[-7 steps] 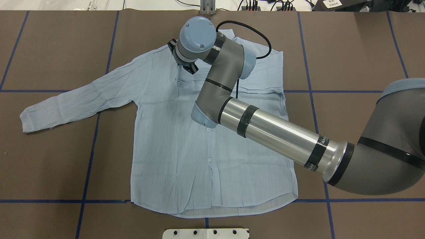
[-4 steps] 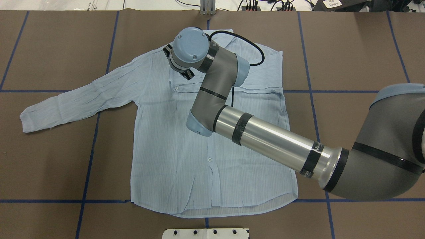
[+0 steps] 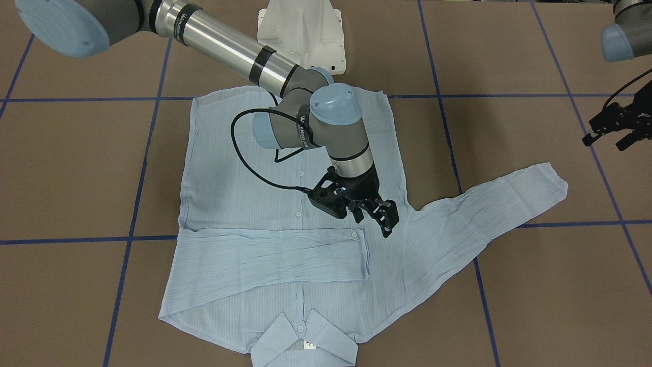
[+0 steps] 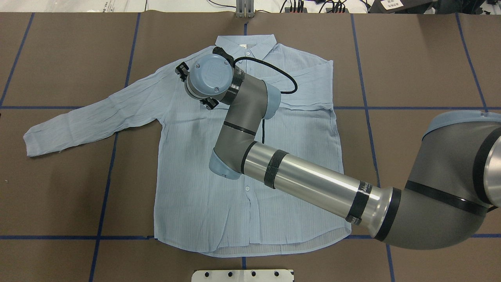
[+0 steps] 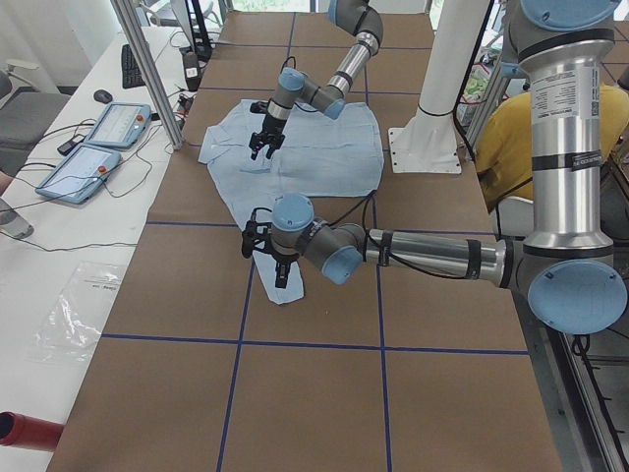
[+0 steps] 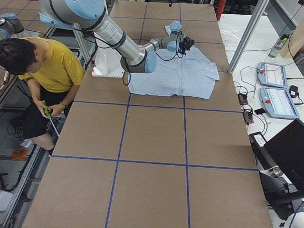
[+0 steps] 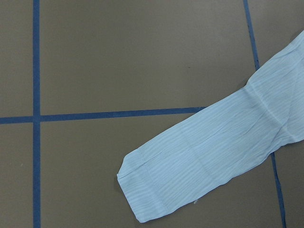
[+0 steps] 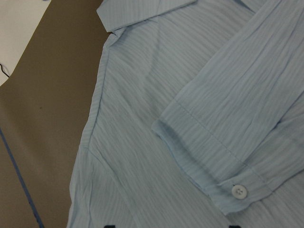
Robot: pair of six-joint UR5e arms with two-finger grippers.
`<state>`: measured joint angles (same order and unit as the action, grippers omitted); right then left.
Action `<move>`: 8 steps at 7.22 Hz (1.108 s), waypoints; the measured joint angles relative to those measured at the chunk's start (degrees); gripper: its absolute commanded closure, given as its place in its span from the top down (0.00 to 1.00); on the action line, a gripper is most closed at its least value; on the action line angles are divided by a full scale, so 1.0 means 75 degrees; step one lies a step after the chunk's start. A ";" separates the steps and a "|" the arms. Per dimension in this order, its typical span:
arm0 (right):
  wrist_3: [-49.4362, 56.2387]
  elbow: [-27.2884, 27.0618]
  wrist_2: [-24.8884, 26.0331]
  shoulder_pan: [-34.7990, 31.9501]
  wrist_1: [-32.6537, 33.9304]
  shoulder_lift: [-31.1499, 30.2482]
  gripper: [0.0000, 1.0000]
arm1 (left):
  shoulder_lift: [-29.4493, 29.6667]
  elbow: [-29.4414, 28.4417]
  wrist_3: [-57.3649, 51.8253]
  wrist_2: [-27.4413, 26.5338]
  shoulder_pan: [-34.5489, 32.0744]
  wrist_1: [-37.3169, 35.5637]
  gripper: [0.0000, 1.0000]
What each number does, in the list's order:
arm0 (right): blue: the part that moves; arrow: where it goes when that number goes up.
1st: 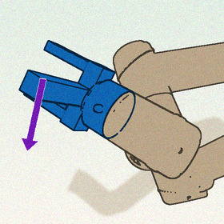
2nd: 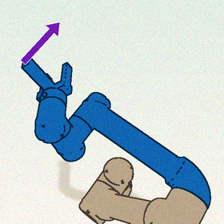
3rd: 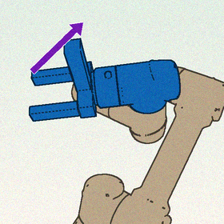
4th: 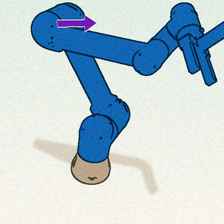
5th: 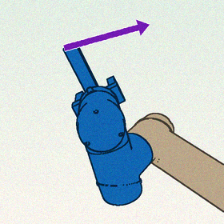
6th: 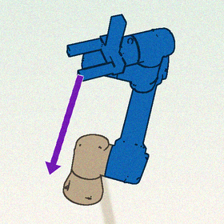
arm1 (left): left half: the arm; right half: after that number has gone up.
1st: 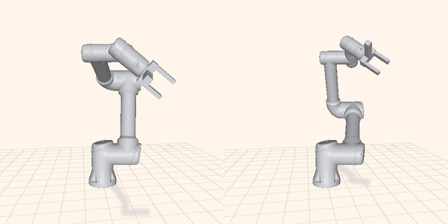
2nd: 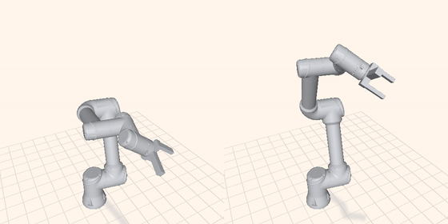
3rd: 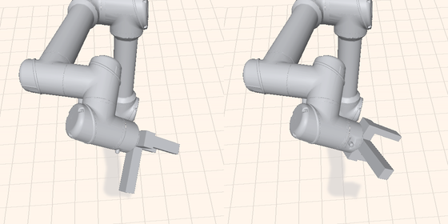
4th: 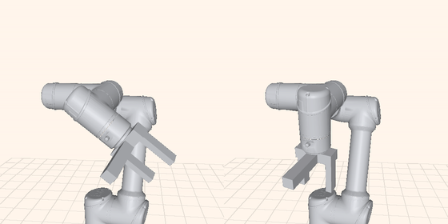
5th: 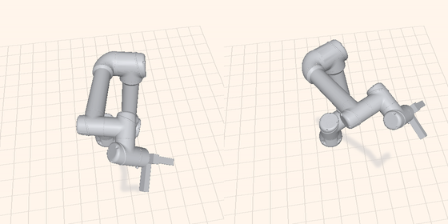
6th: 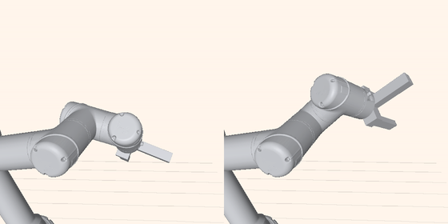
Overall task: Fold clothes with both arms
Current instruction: 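Release the sleeve with the right gripper while the left arm approaches the other cuff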
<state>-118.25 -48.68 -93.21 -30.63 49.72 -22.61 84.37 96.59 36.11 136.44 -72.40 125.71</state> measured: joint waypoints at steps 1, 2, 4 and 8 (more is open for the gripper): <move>-0.0036 -0.0055 -0.0001 0.0023 -0.0003 0.0003 0.99 | 0.0187 -0.0483 0.0197 -0.0054 0.0120 0.0421 0.99; -0.0069 -0.0188 -0.0027 -0.0001 0.0008 -0.0050 0.99 | 0.0327 -0.0798 0.0353 -0.0132 0.0204 0.0668 0.96; -0.0106 -0.0716 -0.0132 -0.0146 0.0034 -0.0408 0.99 | 0.0535 -0.1253 0.0536 -0.0381 0.0461 0.0812 0.88; -0.0115 -0.1130 -0.0204 -0.0193 0.0044 -0.0775 0.99 | 0.1025 -0.2120 0.1095 -0.0426 0.0736 0.0926 0.83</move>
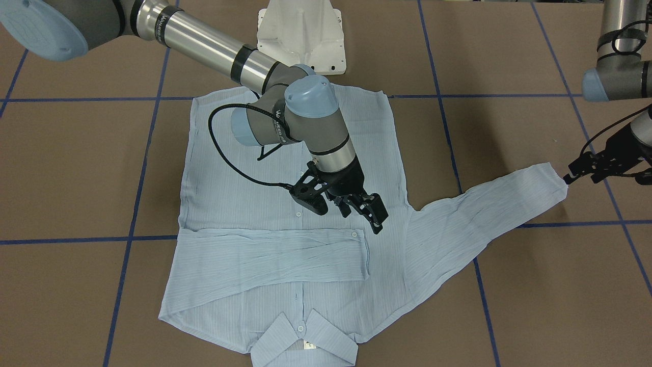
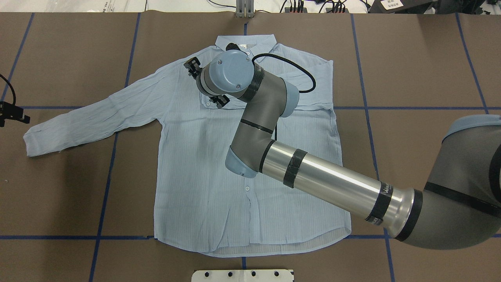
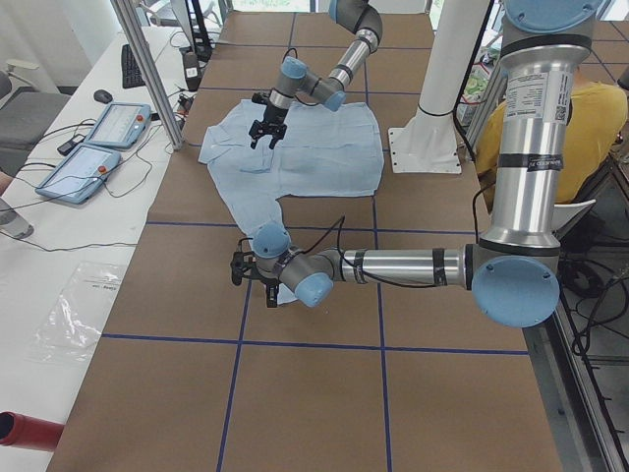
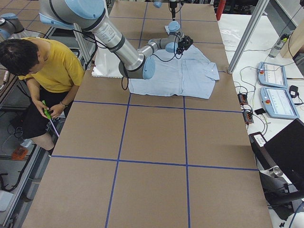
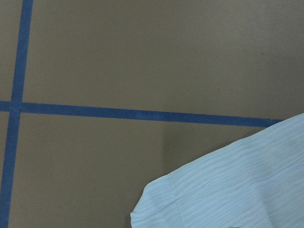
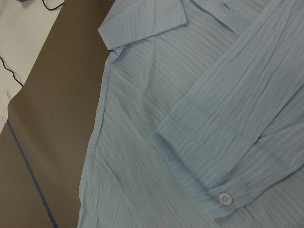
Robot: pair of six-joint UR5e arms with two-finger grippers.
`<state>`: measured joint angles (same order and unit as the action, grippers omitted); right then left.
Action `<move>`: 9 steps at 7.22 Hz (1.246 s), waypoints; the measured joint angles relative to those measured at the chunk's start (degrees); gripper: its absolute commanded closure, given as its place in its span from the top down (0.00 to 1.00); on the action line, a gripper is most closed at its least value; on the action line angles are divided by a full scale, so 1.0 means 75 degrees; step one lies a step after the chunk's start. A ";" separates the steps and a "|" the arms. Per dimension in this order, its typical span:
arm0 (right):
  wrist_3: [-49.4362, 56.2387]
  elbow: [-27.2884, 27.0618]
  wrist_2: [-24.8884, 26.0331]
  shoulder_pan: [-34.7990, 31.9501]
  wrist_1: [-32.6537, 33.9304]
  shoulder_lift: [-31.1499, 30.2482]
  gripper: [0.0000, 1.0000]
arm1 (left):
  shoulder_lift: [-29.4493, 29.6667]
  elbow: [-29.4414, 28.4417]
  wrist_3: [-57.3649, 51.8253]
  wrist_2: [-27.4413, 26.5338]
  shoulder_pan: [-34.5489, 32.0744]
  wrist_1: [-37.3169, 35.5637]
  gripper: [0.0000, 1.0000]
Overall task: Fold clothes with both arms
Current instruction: 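Release the sleeve with the right gripper while the left arm approaches the other cuff, then grasp the cuff of the other sleeve with the left gripper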
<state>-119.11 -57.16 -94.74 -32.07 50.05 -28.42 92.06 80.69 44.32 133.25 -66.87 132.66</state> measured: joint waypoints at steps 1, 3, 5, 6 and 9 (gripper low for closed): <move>0.0012 -0.0004 -0.0001 0.0005 -0.0002 -0.0054 0.99 | 0.0114 -0.0268 0.0028 -0.0008 0.0057 0.0227 0.83; 0.0042 -0.0007 -0.0001 0.0005 -0.0005 -0.0139 0.99 | 0.0297 -0.0715 0.0073 -0.0005 0.0191 0.0609 0.82; 0.0055 -0.0008 -0.0001 0.0009 -0.0005 -0.0159 0.99 | 0.0339 -0.0817 0.0143 0.0026 0.0329 0.0675 0.75; 0.0068 -0.0008 -0.0001 0.0010 -0.0005 -0.0173 0.99 | 0.0343 -0.0827 0.0165 0.0031 0.0371 0.0677 0.72; 0.0092 -0.0008 0.0009 0.0011 -0.0005 -0.0202 0.99 | 0.0347 -0.0926 0.0179 0.0024 0.0395 0.0675 0.72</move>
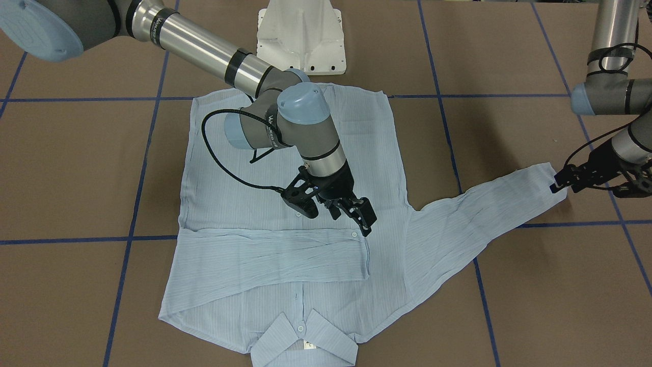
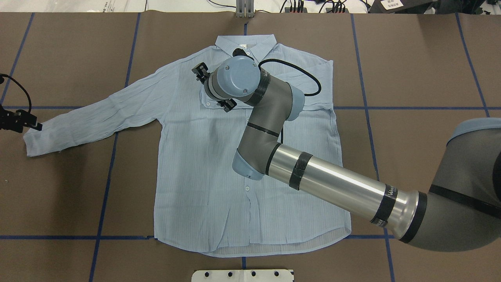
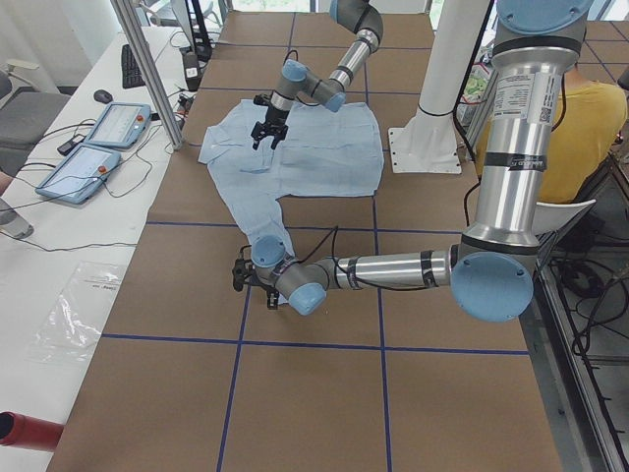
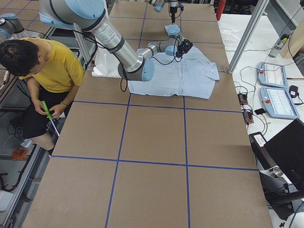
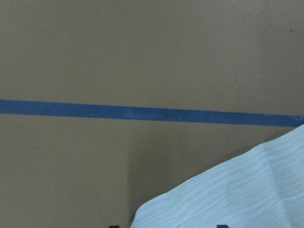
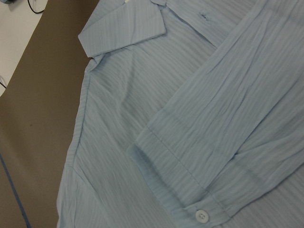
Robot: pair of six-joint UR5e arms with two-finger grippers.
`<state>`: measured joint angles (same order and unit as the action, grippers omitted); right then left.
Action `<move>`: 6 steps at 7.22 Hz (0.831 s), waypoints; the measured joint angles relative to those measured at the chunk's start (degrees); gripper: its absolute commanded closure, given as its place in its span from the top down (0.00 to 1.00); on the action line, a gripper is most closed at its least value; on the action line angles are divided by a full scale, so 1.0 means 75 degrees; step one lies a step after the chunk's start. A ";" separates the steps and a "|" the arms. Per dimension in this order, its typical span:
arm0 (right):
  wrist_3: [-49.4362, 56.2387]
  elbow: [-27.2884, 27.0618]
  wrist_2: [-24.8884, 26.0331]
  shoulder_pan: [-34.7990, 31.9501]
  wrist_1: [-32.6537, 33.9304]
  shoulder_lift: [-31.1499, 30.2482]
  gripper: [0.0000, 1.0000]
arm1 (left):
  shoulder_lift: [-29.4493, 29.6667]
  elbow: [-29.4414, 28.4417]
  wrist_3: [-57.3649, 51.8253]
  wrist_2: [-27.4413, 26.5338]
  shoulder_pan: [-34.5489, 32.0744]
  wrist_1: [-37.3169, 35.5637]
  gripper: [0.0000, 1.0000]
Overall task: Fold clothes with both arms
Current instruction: 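Grasp the cuff of the other sleeve with the left gripper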
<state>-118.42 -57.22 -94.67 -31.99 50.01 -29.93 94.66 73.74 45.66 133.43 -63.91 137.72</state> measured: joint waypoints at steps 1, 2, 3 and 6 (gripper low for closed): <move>0.0003 0.0000 0.0001 0.0000 0.0000 -0.0003 0.99 | -0.0002 -0.0023 0.0003 -0.0004 0.0001 -0.0016 0.72; 0.0007 0.0000 0.0001 0.0000 0.0000 -0.0013 0.99 | -0.0004 -0.0055 0.0003 -0.0006 0.0005 -0.0015 0.71; 0.0012 0.0000 0.0001 0.0005 0.0000 -0.0024 0.99 | -0.0005 -0.0100 -0.0002 -0.0007 0.0023 0.0000 0.70; 0.0019 0.0000 0.0001 0.0011 0.0000 -0.0061 0.99 | -0.0004 -0.0138 0.0007 -0.0010 0.0064 0.0012 0.39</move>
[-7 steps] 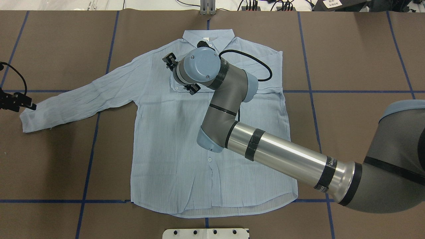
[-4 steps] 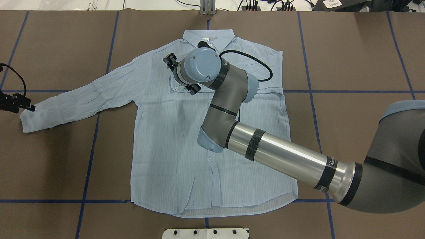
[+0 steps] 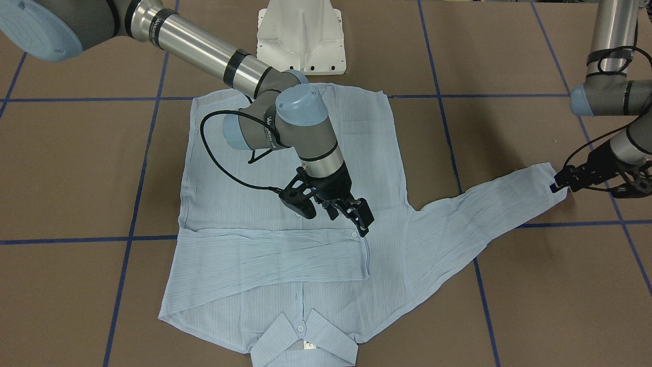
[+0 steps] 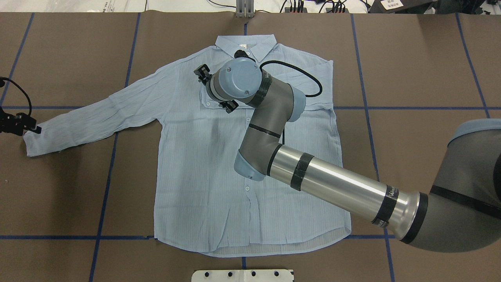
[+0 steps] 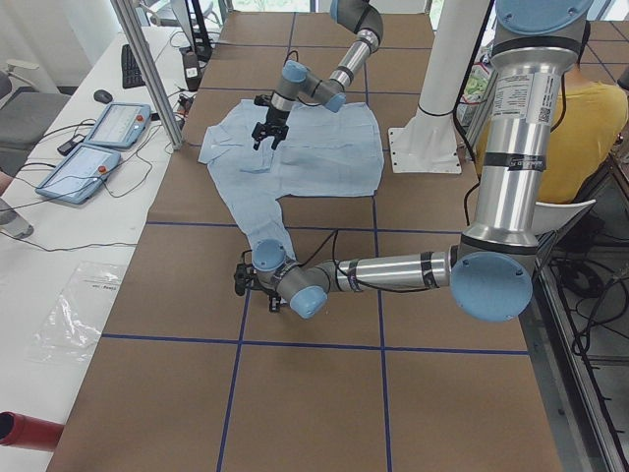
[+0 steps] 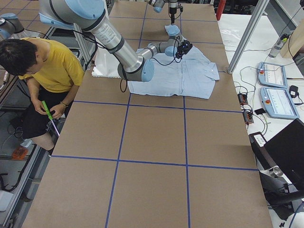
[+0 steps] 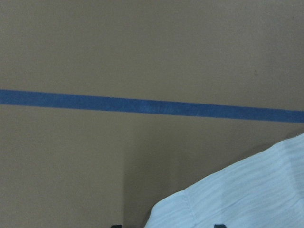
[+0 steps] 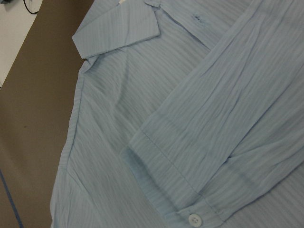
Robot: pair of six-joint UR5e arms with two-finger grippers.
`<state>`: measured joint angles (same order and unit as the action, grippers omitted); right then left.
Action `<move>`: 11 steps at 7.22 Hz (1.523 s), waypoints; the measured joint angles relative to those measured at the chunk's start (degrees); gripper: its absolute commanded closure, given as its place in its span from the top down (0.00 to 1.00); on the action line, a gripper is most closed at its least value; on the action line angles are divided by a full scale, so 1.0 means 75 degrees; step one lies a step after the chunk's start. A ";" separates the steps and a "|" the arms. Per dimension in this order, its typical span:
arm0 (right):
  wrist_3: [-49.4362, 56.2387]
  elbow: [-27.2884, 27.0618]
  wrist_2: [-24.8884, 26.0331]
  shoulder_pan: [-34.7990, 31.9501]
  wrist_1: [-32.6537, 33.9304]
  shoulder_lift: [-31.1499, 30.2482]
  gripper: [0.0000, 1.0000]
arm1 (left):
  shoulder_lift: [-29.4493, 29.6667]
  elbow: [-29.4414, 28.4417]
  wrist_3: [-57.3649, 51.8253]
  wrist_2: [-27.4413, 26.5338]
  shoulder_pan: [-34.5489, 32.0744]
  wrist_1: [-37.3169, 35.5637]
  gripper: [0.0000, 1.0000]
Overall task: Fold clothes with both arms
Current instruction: 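Grasp the cuff of the other sleeve with the left gripper, then fold the held sleeve across the chest with the left gripper while the right arm withdraws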
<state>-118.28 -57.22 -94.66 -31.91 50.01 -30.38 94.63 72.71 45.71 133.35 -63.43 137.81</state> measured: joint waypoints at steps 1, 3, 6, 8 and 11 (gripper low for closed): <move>0.0005 0.0000 0.0000 0.0001 0.0000 -0.0008 0.99 | -0.0003 -0.0003 -0.0003 -0.0015 0.0014 0.0007 0.06; 0.0008 0.0000 0.0000 0.0001 0.0000 -0.0021 0.99 | -0.0012 0.0002 -0.0002 -0.0032 0.0027 0.0011 0.00; 0.0006 -0.0003 0.0000 0.0001 0.0000 -0.0030 0.99 | 0.0203 0.0395 0.0647 0.0159 0.0035 -0.0035 0.00; 0.0051 -0.0429 -0.0023 -0.0039 -0.0008 -0.0370 0.99 | 0.0766 0.1173 0.2187 0.0588 0.0169 -0.0093 0.00; 0.0676 -0.1593 -0.1298 -0.0897 -0.0044 -0.1678 0.99 | 0.2365 0.1822 0.5448 0.0137 0.1522 -0.0145 0.00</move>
<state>-113.21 -69.16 -104.39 -38.64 49.68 -42.97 112.37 86.37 86.57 134.38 -52.01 136.72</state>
